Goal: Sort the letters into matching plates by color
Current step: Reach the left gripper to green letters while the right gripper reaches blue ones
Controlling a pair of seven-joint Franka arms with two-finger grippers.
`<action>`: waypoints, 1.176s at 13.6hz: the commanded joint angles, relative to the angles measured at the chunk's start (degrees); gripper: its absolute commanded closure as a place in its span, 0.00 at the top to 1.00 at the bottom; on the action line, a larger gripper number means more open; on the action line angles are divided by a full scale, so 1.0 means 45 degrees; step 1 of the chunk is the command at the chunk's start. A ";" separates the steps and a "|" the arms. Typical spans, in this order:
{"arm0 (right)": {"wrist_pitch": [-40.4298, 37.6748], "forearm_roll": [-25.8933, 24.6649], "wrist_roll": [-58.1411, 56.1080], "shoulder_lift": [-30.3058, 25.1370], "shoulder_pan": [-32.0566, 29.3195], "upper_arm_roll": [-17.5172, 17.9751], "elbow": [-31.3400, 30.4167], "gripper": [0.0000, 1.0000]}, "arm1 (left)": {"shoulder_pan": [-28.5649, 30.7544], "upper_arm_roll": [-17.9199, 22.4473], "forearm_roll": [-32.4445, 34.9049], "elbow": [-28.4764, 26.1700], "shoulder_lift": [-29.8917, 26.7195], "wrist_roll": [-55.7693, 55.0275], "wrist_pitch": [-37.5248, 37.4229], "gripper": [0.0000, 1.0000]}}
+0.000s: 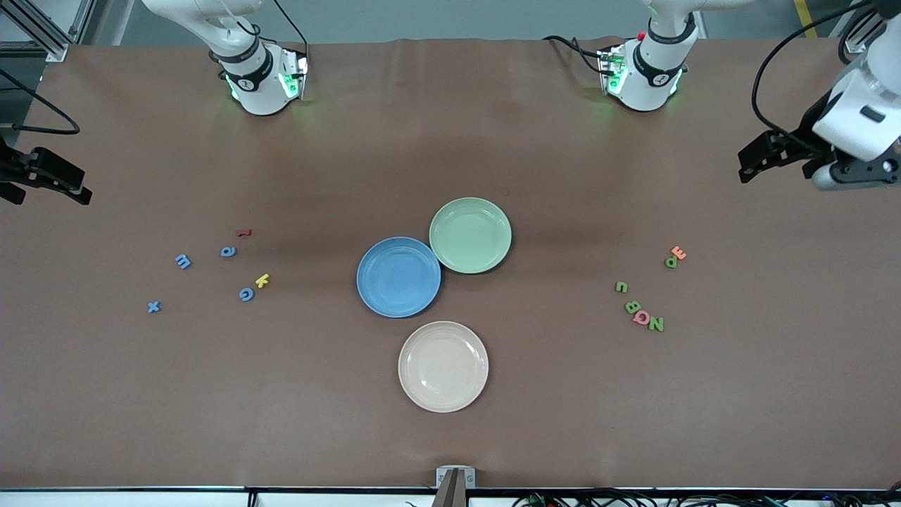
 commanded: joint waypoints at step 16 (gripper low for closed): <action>0.1248 -0.0088 0.0068 0.3394 0.1494 0.0006 -0.0418 1.00 | -0.0180 -0.0691 0.0012 -0.6134 0.4690 0.2460 1.1980 0.88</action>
